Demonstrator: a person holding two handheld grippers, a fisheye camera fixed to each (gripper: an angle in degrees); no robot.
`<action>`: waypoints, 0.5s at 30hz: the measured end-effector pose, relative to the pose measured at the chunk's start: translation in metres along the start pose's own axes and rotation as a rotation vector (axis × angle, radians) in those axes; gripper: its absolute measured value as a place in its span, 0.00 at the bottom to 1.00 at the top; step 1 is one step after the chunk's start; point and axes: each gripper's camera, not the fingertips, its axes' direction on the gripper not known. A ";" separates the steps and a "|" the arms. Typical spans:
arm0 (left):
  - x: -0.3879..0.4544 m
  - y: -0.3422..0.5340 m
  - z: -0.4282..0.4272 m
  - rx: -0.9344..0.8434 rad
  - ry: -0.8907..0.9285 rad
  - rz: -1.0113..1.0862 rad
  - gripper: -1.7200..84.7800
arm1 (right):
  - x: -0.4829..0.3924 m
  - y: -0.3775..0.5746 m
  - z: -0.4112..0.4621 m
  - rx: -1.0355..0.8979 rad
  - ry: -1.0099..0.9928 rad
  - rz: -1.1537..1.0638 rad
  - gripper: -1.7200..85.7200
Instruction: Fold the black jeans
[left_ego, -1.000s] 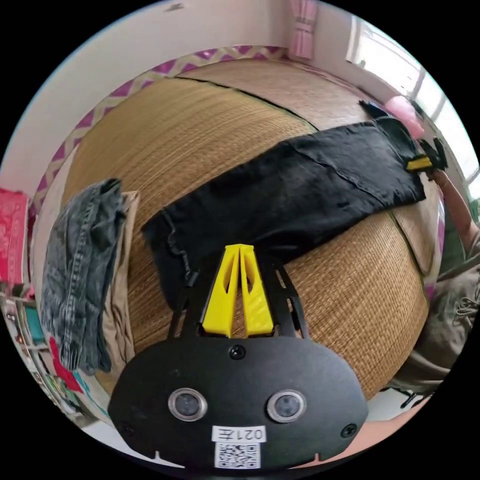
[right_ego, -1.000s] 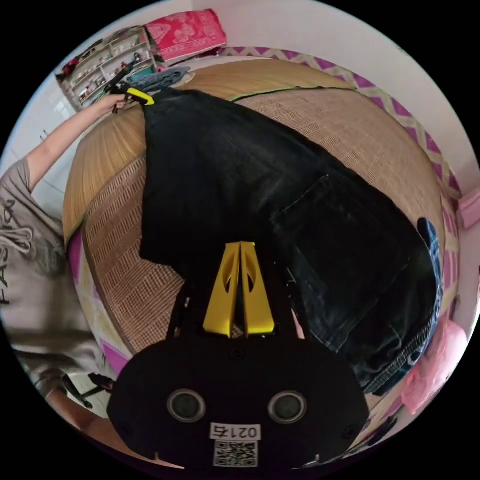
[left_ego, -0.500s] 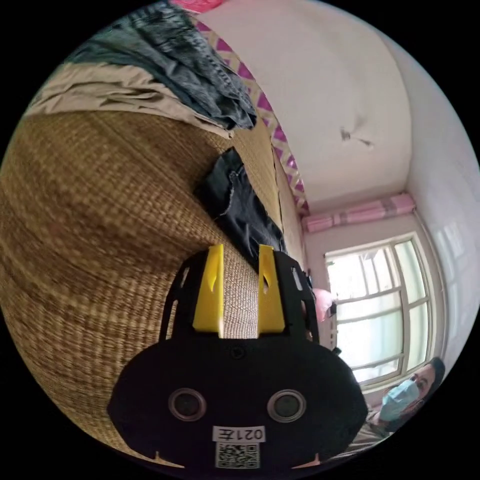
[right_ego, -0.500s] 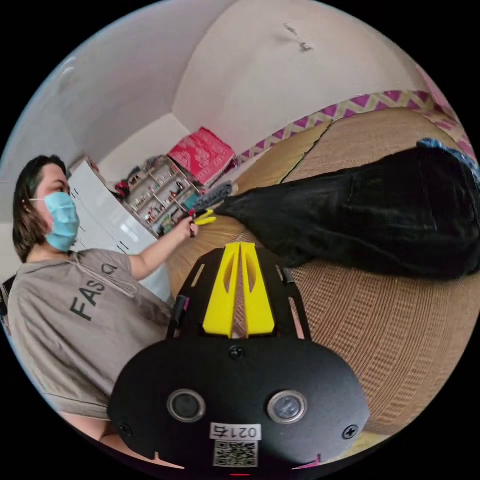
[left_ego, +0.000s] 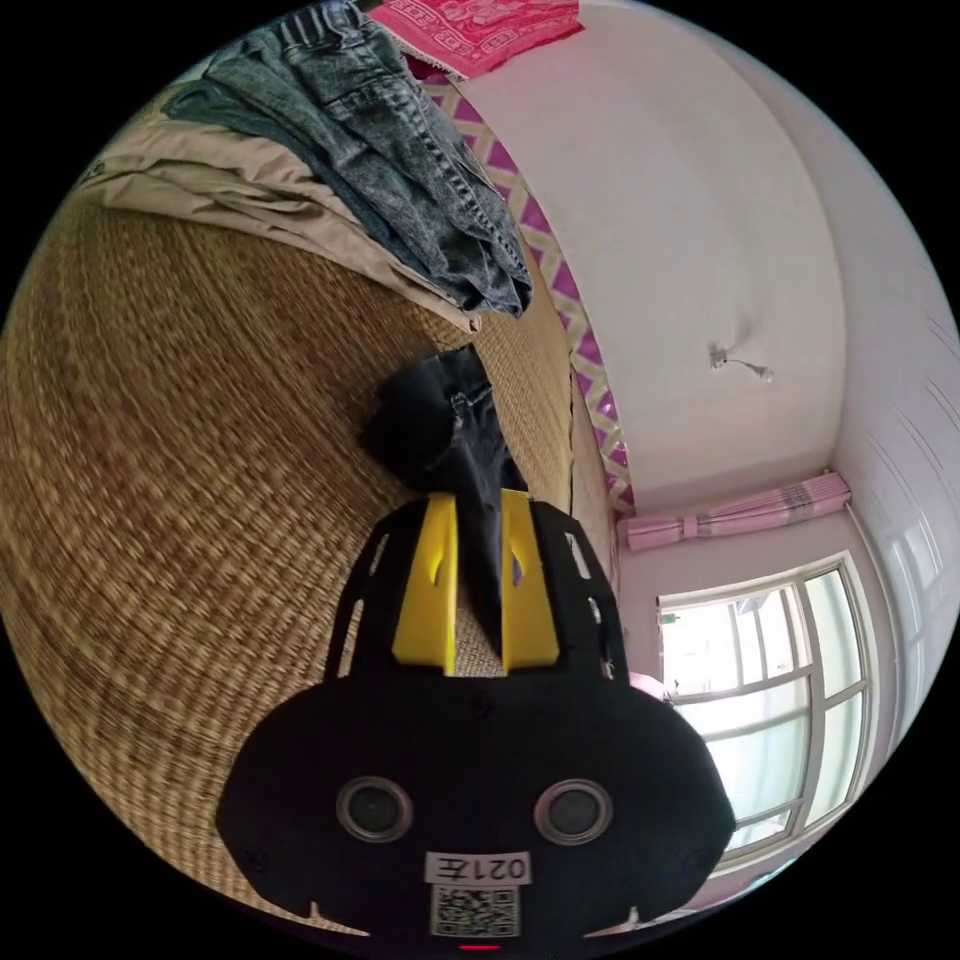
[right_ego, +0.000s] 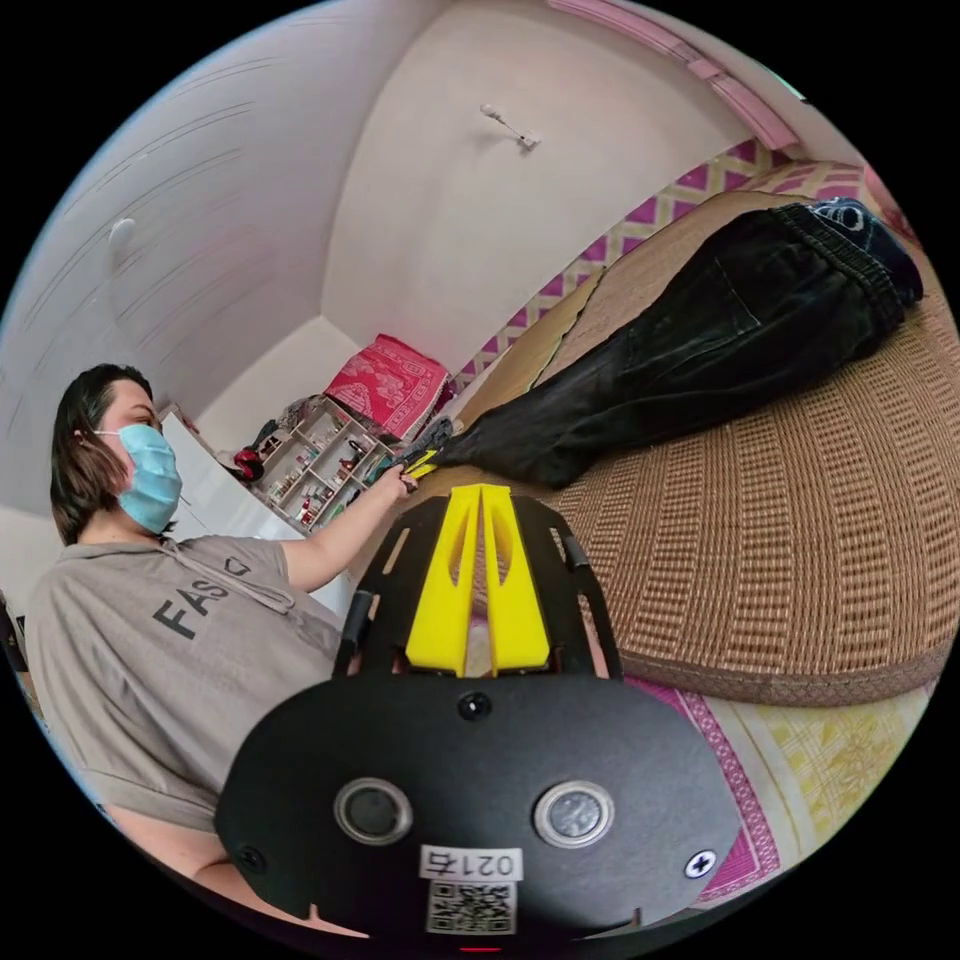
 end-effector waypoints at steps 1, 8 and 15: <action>0.006 0.001 -0.007 0.006 0.003 0.009 0.05 | 0.002 0.004 -0.002 -0.001 0.007 -0.001 0.01; 0.072 0.022 -0.034 -0.006 0.057 0.086 0.01 | 0.051 0.060 -0.022 0.025 -0.044 0.094 0.01; 0.269 0.082 -0.049 0.046 0.070 0.395 0.01 | 0.069 0.093 -0.059 0.151 -0.180 0.099 0.01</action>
